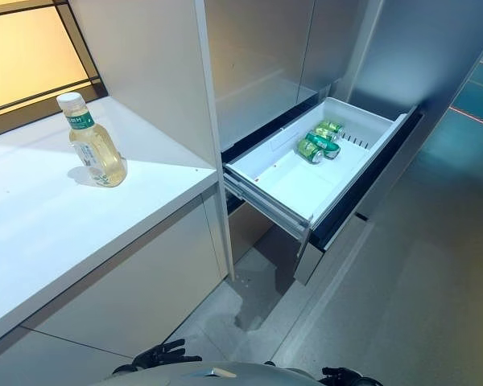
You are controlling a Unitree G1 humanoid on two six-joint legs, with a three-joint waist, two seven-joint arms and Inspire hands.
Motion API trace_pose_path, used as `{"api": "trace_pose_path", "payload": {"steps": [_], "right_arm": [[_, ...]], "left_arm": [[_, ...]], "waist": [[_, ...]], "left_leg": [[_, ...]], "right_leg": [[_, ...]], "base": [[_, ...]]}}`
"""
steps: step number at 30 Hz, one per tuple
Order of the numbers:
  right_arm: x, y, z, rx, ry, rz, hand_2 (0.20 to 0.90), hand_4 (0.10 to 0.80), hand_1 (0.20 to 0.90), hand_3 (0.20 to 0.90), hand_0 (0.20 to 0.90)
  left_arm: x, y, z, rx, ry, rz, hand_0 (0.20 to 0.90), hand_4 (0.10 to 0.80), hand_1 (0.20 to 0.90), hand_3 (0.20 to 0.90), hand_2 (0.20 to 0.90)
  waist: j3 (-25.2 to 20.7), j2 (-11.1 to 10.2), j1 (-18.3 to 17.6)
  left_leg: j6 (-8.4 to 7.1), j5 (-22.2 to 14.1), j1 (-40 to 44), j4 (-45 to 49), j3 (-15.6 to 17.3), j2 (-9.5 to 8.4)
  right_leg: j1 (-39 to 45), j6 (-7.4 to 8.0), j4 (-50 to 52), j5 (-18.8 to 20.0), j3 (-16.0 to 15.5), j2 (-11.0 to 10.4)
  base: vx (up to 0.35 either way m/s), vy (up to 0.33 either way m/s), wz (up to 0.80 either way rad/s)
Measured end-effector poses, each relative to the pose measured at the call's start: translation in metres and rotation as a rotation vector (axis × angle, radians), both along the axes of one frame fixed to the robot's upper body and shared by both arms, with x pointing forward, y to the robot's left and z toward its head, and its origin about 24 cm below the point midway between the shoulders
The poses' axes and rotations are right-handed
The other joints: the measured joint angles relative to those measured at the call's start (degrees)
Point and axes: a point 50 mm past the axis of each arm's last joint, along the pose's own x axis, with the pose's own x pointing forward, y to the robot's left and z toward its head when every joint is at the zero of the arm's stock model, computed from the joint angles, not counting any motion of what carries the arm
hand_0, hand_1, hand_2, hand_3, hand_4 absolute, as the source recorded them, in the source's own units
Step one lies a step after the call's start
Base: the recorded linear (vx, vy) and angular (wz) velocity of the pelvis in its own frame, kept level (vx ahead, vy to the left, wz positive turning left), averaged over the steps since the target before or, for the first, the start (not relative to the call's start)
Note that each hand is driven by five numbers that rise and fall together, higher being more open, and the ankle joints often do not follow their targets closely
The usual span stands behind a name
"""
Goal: Put drinks into fridge and close the fridge
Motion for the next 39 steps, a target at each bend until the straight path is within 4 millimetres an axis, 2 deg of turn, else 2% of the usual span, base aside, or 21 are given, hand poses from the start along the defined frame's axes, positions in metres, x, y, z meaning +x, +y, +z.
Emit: {"api": "trace_pose_path", "payload": {"steps": [23, 26, 30, 34, 39], "right_arm": [[-0.001, 0.0, 0.0, 0.01, 0.003, 0.001, 0.9, 0.8, 0.9, 0.9, 0.9], [-0.001, -0.001, 0.0, 0.008, 0.004, 0.001, 0.9, 0.8, 0.9, 0.9, 0.9], [-0.001, -0.001, 0.0, 0.008, 0.005, 0.001, 0.9, 0.8, 0.9, 0.9, 0.9], [-0.001, -0.002, 0.001, 0.007, 0.007, 0.018, 0.9, 0.8, 0.9, 0.9, 0.9], [0.003, -0.003, 0.001, 0.007, 0.003, 0.044, 0.9, 0.8, 0.9, 0.9, 0.9]], "left_arm": [[0.001, -0.002, 0.0, -0.031, -0.007, -0.034, 0.9, 0.8, 0.9, 0.9, 0.9], [0.004, -0.004, 0.001, -0.013, -0.037, -0.124, 0.9, 0.8, 0.9, 0.9, 0.9], [0.015, -0.013, 0.006, 0.017, -0.113, -0.35, 0.9, 0.8, 0.9, 0.9, 0.9], [0.035, -0.029, 0.015, 0.039, -0.236, -0.646, 0.9, 0.8, 0.9, 0.9, 0.9], [0.065, -0.055, 0.033, 0.041, -0.406, -0.874, 0.9, 0.8, 0.9, 0.9, 0.9]], "waist": [[-0.1, 0.1, 0.0], [-0.2, 0.3, -0.1], [-0.4, 0.7, -0.1], [-0.4, 0.9, -0.2], [-0.4, 1.1, -0.6]], "left_leg": [[-0.01, 0.0, 0.1, 0.0, -0.1, 0.0], [-0.01, 0.0, 0.0, 0.0, -0.1, -0.02], [-0.01, 0.0, 0.0, 0.0, -0.1, -0.01], [-0.02, 0.0, 0.0, 0.0, 0.0, -0.01], [-0.04, 0.1, -0.3, 0.0, 0.0, 0.02]], "right_leg": [[0.1, -0.01, 0.0, 0.0, -0.1, 0.0], [0.1, -0.01, 0.0, 0.0, -0.1, 0.0], [0.0, 0.0, 0.0, 0.0, -0.1, 0.0], [-0.1, 0.11, 0.0, -0.1, 0.0, 0.0], [-0.3, 0.25, 0.0, -0.2, 0.0, 0.0]], "base": [[0.0, 0.0, 0.0], [0.0, 0.0, 0.0], [0.0, 0.0, 0.0], [0.0, 0.0, 0.0], [0.0, 0.0, 0.0]]}}
